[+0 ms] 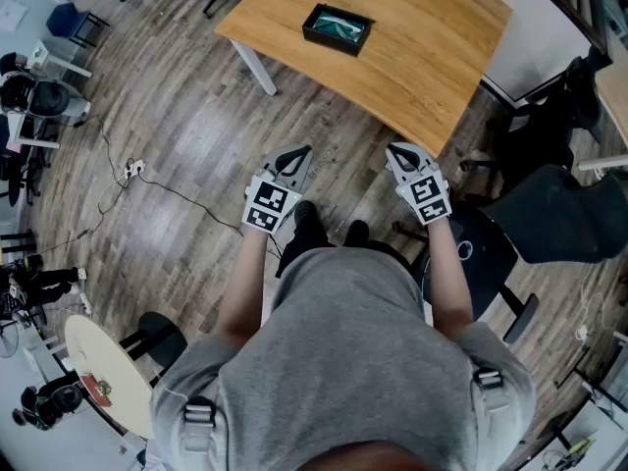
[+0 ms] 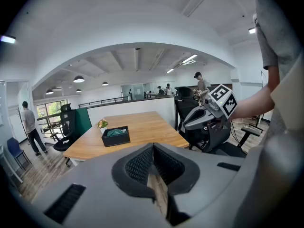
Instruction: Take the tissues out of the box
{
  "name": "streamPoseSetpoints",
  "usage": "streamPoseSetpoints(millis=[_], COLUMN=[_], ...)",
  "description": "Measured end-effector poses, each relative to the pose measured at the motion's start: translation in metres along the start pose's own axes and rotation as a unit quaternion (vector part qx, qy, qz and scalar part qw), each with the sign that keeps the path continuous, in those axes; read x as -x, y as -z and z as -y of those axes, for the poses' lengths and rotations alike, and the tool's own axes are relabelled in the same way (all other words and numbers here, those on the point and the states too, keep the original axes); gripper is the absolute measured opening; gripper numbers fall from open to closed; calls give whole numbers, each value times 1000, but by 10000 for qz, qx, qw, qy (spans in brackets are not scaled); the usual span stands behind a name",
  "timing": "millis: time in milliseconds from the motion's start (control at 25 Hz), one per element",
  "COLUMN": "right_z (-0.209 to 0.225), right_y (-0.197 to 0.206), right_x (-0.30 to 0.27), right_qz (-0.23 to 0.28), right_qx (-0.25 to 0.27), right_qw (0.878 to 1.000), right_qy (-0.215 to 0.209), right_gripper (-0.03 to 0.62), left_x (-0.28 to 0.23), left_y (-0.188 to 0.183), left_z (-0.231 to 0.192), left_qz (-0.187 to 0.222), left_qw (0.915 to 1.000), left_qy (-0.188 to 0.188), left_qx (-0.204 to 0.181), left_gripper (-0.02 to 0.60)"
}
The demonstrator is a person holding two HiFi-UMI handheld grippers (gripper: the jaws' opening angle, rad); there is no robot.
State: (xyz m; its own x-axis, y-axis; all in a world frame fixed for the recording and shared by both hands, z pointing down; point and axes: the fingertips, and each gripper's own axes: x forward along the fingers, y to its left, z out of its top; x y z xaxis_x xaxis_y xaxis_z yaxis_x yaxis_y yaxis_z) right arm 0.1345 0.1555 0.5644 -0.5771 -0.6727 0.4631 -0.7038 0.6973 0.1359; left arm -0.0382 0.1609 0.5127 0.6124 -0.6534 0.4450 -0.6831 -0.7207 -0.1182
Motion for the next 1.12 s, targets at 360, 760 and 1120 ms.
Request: streamPoseSetpoints(millis=[360, 760, 1120], right_z=[-3, 1, -5], right_y=[4, 17, 15], right_x=[10, 23, 25], right_qz=[70, 76, 190], right_qx=[66, 25, -15], right_qw=[9999, 10000, 9998], right_qy=[-84, -2, -34], right_gripper=[5, 6, 31], left_x=[3, 1, 7], left_y=[1, -2, -1], left_z=[18, 38, 40], left_qz=[-80, -2, 83], left_qw=[9999, 9999, 9998], left_qy=[-92, -112, -133], left_qx=[8, 11, 85], left_gripper=[21, 23, 23])
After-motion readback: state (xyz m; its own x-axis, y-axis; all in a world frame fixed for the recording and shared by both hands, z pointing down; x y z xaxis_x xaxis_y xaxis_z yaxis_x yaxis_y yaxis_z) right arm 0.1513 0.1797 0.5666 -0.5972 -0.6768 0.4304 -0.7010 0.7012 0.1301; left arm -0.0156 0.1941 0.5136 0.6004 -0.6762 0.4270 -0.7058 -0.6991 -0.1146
